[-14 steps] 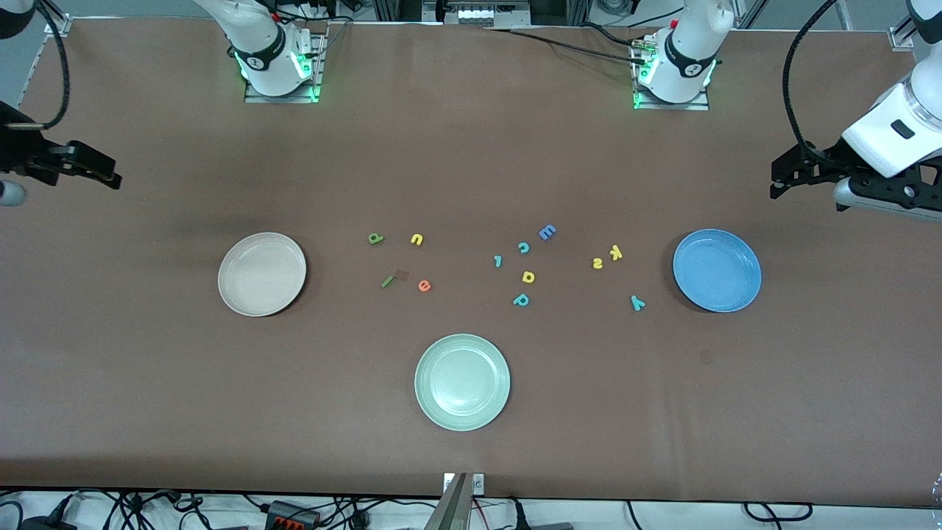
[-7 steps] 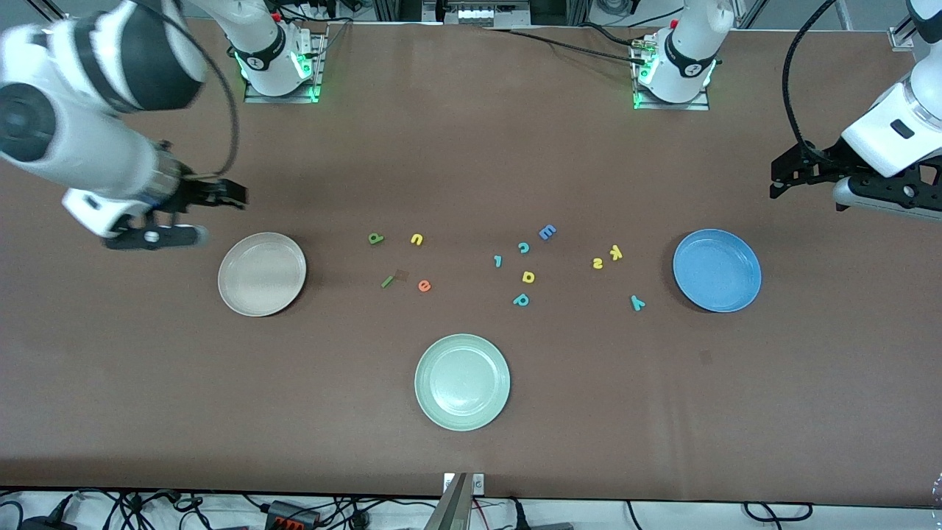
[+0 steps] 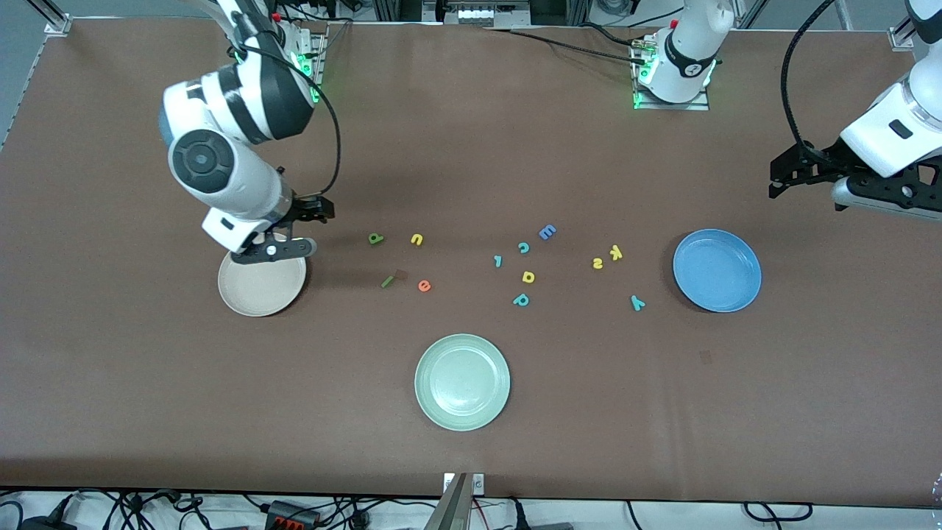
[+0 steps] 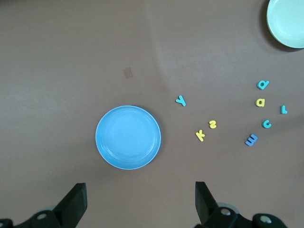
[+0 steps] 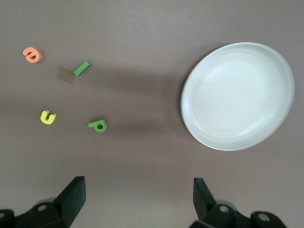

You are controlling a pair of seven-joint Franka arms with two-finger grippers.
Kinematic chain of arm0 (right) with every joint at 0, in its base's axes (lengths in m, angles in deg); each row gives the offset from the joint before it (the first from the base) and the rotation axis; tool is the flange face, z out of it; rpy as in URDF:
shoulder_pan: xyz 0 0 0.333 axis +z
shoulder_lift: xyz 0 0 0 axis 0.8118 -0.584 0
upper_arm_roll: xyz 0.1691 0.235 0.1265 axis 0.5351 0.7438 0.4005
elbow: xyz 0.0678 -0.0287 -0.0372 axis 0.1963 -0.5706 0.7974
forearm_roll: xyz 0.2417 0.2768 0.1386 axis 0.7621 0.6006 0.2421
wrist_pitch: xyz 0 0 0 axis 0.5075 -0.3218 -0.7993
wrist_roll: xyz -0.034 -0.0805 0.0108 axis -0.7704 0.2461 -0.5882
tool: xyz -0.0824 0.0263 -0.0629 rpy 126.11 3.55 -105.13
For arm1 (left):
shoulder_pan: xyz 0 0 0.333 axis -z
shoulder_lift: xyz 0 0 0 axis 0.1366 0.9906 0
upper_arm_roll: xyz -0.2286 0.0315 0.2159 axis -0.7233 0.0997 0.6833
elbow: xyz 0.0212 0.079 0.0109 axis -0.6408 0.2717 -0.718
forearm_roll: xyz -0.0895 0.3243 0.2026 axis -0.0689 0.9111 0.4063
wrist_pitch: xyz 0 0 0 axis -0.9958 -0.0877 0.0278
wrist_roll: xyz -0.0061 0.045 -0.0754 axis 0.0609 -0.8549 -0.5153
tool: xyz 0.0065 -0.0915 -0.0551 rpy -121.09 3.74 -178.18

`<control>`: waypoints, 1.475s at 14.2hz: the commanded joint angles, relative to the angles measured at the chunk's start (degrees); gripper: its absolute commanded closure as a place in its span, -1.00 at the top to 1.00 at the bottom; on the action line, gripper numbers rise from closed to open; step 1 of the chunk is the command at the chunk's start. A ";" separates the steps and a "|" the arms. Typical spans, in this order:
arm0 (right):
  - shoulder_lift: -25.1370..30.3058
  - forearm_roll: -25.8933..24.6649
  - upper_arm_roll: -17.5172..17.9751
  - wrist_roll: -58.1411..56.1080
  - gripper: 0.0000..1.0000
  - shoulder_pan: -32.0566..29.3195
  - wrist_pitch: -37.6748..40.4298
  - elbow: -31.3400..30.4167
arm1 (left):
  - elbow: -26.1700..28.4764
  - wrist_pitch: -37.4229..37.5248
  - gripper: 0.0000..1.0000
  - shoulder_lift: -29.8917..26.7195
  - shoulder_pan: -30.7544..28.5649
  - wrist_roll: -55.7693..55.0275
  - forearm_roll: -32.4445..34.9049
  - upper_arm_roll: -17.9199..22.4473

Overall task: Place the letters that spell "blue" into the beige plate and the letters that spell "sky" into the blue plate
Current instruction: 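Reach the right gripper to the green letter while the left gripper reaches the teal y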

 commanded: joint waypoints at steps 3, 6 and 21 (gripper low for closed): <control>-2.92 5.26 -0.32 0.51 1.00 2.19 -4.64 -3.71 | -1.81 1.07 1.00 4.11 0.42 0.59 0.10 -0.35; -4.69 5.73 -0.32 0.59 1.00 3.50 -5.87 -3.53 | -1.81 0.72 1.00 7.88 0.51 0.69 -0.25 -0.35; -16.73 4.76 -0.50 4.99 0.66 8.96 -18.80 -3.36 | -1.99 -12.27 1.00 27.57 9.03 -32.95 -2.97 -0.26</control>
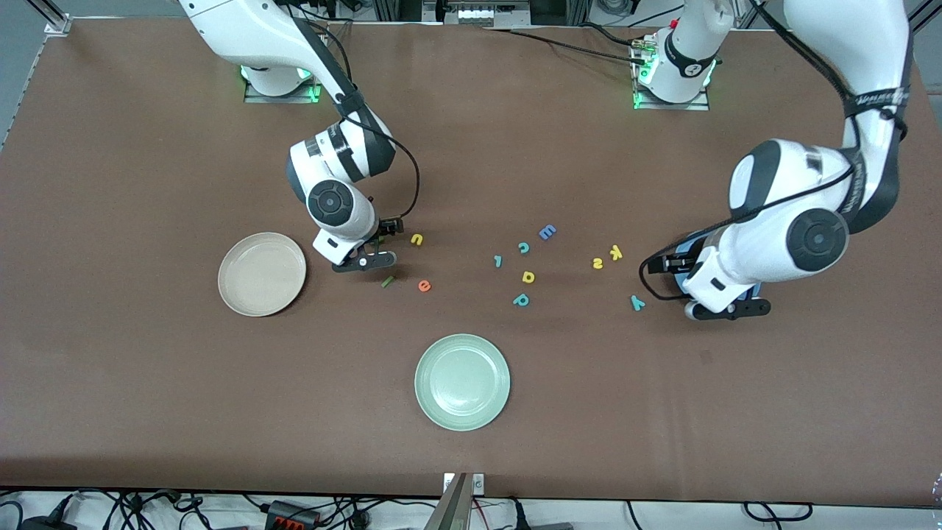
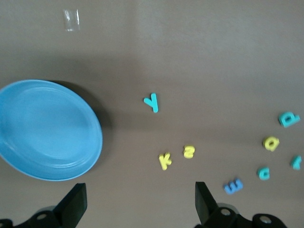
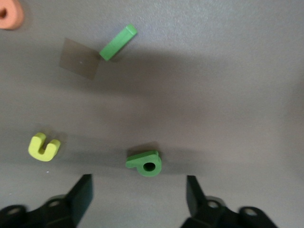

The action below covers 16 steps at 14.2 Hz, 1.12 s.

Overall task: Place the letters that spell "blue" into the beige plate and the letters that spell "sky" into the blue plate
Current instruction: 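Grasp the green letter with the right gripper while the left gripper grasps the teal y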

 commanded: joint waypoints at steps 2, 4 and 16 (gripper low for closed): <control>-1.28 -0.29 -0.23 -0.35 0.66 0.55 -1.81 0.27 | -0.05 -4.17 0.98 5.43 1.98 -8.81 2.63 0.21; -1.46 -0.99 -0.23 -0.44 0.67 0.55 -2.08 0.36 | 2.67 -10.05 0.98 6.05 1.98 -8.99 2.81 0.12; -3.22 -2.93 -0.23 -0.44 0.36 1.69 -2.87 0.36 | 9.19 -29.50 0.50 12.38 2.60 -11.63 5.88 0.47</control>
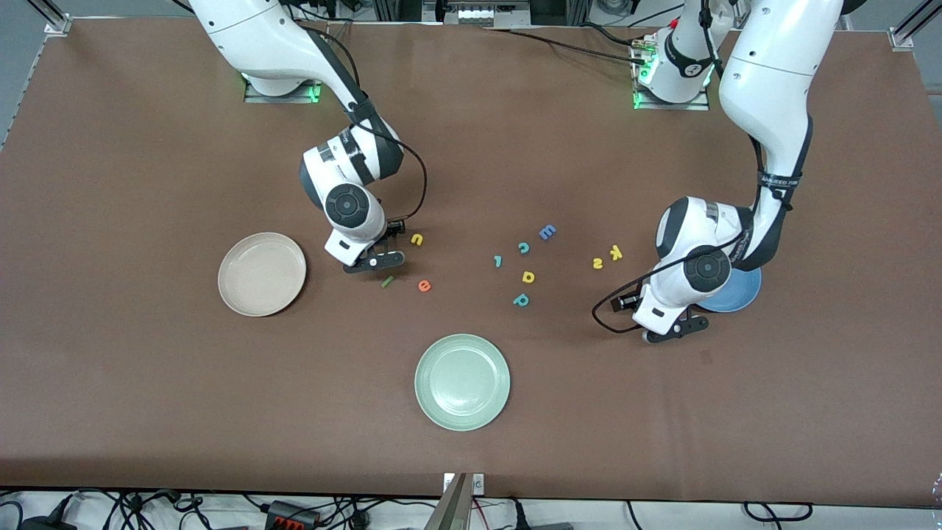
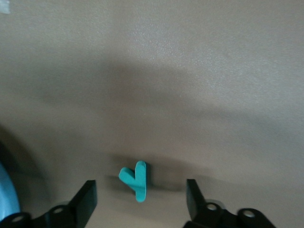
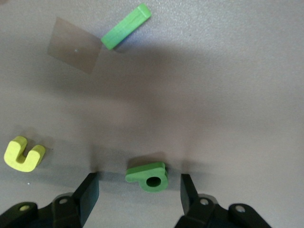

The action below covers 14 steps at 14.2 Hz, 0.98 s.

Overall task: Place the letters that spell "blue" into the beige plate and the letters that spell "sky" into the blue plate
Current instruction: 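Grasp the green letter with the right gripper while the left gripper grasps the teal y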

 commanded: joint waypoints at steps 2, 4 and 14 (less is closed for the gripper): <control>-0.52 -0.75 -0.26 -0.24 0.10 0.20 -0.55 0.35 | 0.39 -0.71 0.36 -0.42 0.11 -0.97 1.26 0.40; -0.52 -0.75 -0.26 -0.16 0.08 0.02 -0.55 0.43 | 0.57 -0.71 0.11 -0.51 0.03 -0.88 1.26 0.40; -0.43 -0.84 -0.52 -0.85 -0.43 -0.59 -0.55 0.96 | 0.48 -0.62 -0.98 -0.33 -0.06 0.18 1.35 0.48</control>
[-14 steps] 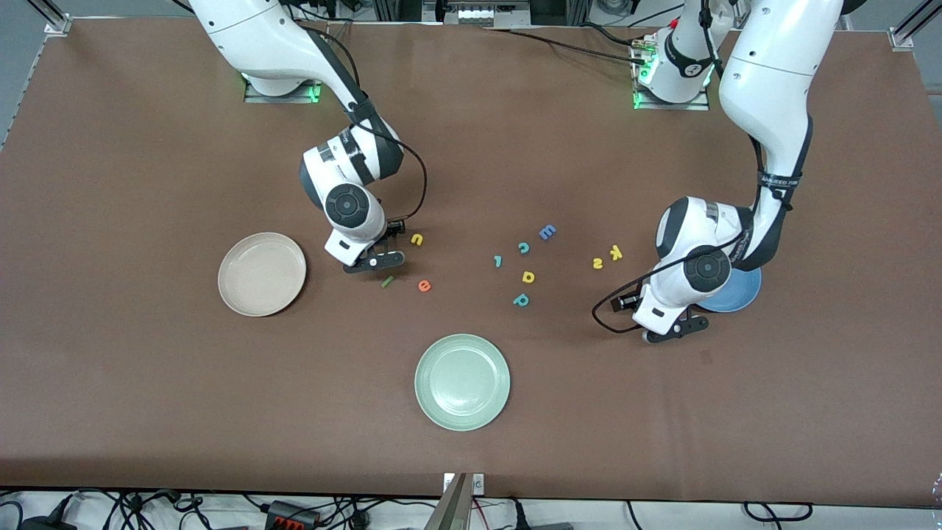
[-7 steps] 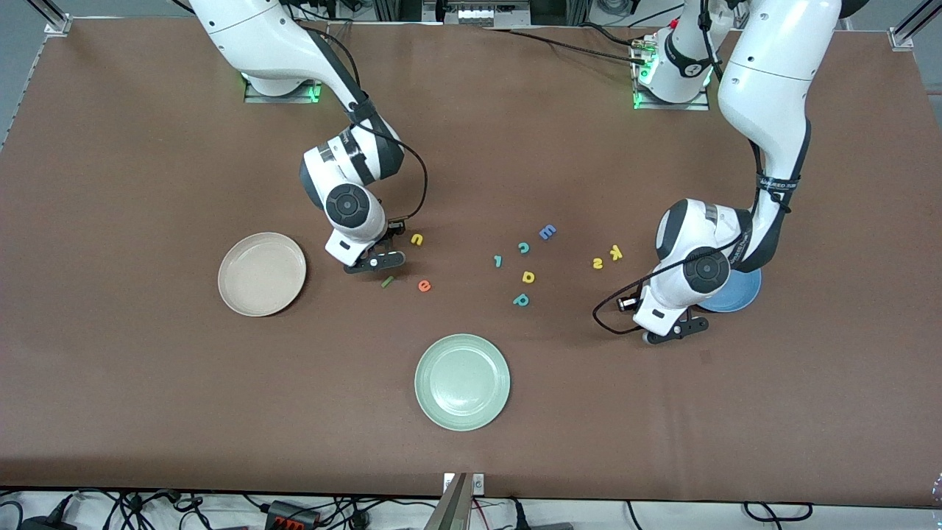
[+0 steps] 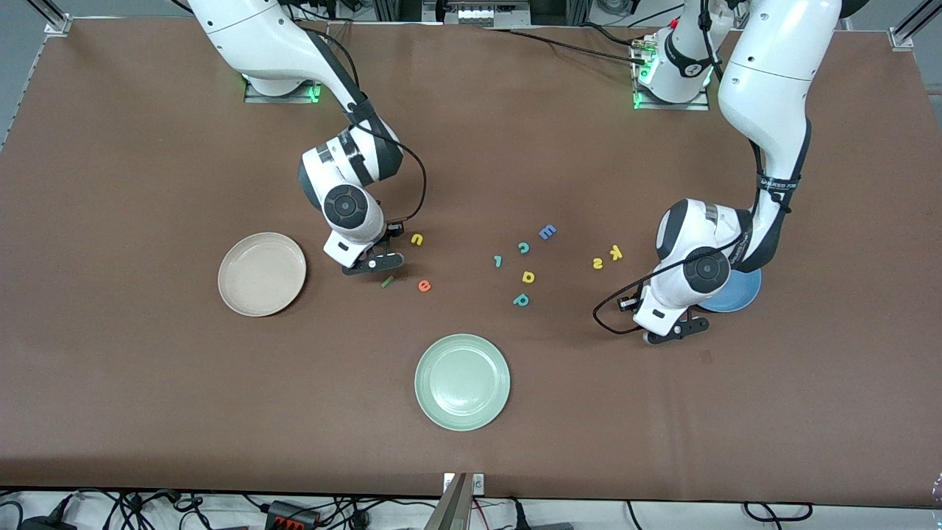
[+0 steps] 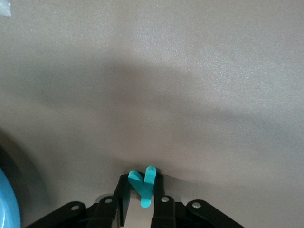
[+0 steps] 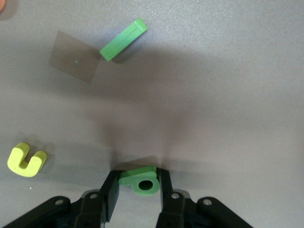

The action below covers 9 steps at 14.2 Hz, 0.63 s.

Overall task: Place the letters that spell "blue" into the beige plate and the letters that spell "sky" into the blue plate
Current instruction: 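Drop the green letter on the beige plate while the left gripper drops the y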

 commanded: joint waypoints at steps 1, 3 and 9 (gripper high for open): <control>-0.50 -0.82 -0.31 -0.91 -0.52 -0.42 -0.42 0.60 | 0.40 -0.37 -0.98 -0.65 0.04 0.13 1.13 0.30; -0.06 -0.73 -0.40 -0.91 -0.64 -0.42 -0.25 0.69 | 0.31 0.59 -0.98 -2.13 0.04 0.21 1.13 0.30; 6.35 -0.73 -0.84 -1.35 -0.66 -6.82 3.52 2.79 | -0.31 11.74 -0.98 -7.85 -3.65 10.58 1.13 1.00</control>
